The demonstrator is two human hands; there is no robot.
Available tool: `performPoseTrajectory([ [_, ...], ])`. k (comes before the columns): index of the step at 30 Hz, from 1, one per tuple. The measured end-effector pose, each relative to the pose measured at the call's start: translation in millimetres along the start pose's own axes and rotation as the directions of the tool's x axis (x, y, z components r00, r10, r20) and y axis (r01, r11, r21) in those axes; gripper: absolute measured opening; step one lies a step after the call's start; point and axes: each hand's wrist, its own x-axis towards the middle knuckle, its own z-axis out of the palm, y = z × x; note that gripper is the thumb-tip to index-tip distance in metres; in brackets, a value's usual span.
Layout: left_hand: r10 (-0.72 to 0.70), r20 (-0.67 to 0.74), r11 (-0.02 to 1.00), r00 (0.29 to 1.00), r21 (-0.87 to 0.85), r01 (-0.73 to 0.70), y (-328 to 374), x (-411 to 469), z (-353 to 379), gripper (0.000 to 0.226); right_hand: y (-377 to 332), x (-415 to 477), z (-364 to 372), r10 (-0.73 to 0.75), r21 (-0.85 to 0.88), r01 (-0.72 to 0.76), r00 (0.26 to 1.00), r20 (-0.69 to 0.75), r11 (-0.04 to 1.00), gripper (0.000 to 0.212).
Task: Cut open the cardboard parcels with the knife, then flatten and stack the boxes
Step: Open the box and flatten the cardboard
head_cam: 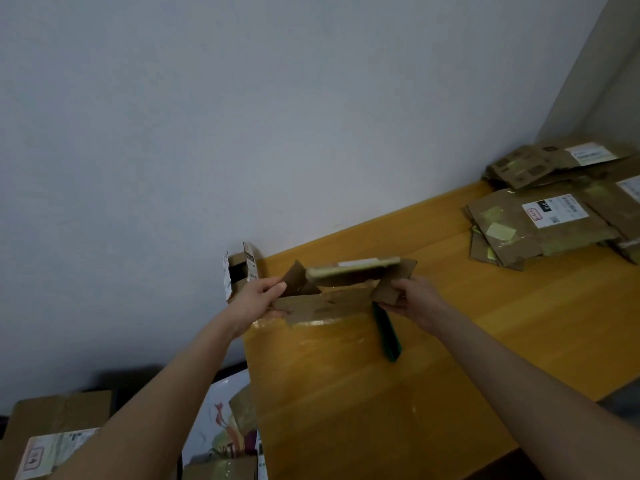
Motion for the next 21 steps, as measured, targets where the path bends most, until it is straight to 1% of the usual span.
performPoseTrajectory([
  [1, 0.019, 0.02, 1.0, 1.0, 0.0, -0.019, -2, -2, -5, 0.027, -1, 0, -1, 0.023, 0.065, -0.027, 0.997, 0.069, 0.998, 0.026],
  [3, 0.049, 0.052, 0.997, 0.997, 0.054, -0.052, -5, -6, -10, 0.027, -3, 0, -2, 0.052, 0.147, -0.079, 0.982, 0.181, 0.986, 0.032],
  [4, 0.067, 0.052, 0.993, 0.996, 0.094, -0.072, -7, -7, -12, 0.028, -5, 1, -1, 0.067, 0.187, -0.107, 0.976, 0.206, 0.977, 0.038],
  [5, 0.096, 0.046, 0.985, 0.994, 0.14, -0.101, -8, -9, -14, 0.029, -7, 3, -1, 0.087, 0.212, -0.13, 0.976, 0.202, 0.968, 0.046],
  [6, 0.127, 0.038, 0.972, 0.991, 0.195, -0.132, -8, -12, -15, 0.029, -9, 4, -1, 0.105, 0.213, -0.141, 0.979, 0.173, 0.967, 0.052],
  [7, 0.154, 0.035, 0.957, 0.987, 0.244, -0.158, -8, -14, -16, 0.029, -9, 7, -1, 0.124, 0.182, -0.142, 0.986, 0.108, 0.973, 0.055],
  [8, 0.18, 0.048, 0.94, 0.982, 0.285, -0.186, -7, -15, -15, 0.03, -8, 9, 1, 0.143, 0.142, -0.146, 0.989, 0.027, 0.979, 0.054],
  [10, 0.199, 0.092, 0.917, 0.976, 0.333, -0.219, -10, -15, -11, 0.029, -4, 12, 5, 0.151, 0.084, -0.142, 0.982, -0.116, 0.986, 0.041],
  [11, 0.187, 0.098, 0.921, 0.977, 0.328, -0.209, -14, -15, -9, 0.027, -2, 14, 7, 0.158, 0.073, -0.148, 0.975, -0.153, 0.986, 0.035],
  [12, 0.169, 0.07, 0.941, 0.983, 0.286, -0.182, -19, -14, -8, 0.024, -1, 15, 9, 0.17, 0.074, -0.159, 0.971, -0.168, 0.984, 0.031],
  [13, 0.148, 0.006, 0.964, 0.989, 0.221, -0.146, -23, -15, -7, 0.023, 1, 16, 11, 0.181, 0.08, -0.17, 0.969, -0.166, 0.982, 0.029],
  [15, 0.096, -0.206, 0.994, 0.974, 0.07, -0.083, -33, -15, -6, 0.042, 6, 17, 14, 0.195, 0.09, -0.183, 0.97, -0.143, 0.979, 0.026],
  [16, 0.025, -0.292, 1.0, 0.956, -0.006, -0.028, -38, -14, -6, 0.05, 9, 17, 16, 0.201, 0.092, -0.19, 0.971, -0.126, 0.977, 0.026],
  [17, -0.086, -0.336, 0.994, 0.938, -0.097, 0.056, -42, -13, -5, 0.05, 13, 18, 17, 0.202, 0.09, -0.193, 0.974, -0.105, 0.977, 0.027],
  [18, -0.212, -0.328, 0.966, 0.921, -0.212, 0.147, -45, -13, -4, 0.046, 18, 18, 19, 0.197, 0.085, -0.19, 0.977, -0.077, 0.978, 0.029],
  [19, -0.321, -0.291, 0.918, 0.901, -0.33, 0.22, -49, -14, -3, 0.042, 22, 17, 21, 0.189, 0.054, -0.187, 0.981, -0.052, 0.981, 0.031],
  [20, -0.382, -0.27, 0.875, 0.884, -0.413, 0.252, -51, -17, -2, 0.04, 27, 16, 23, 0.172, -0.007, -0.172, 0.984, -0.042, 0.985, 0.035],
  [21, -0.41, -0.293, 0.86, 0.864, -0.441, 0.258, -53, -19, -3, 0.041, 31, 17, 25, 0.131, -0.145, -0.139, 0.99, -0.058, 0.98, 0.038],
])
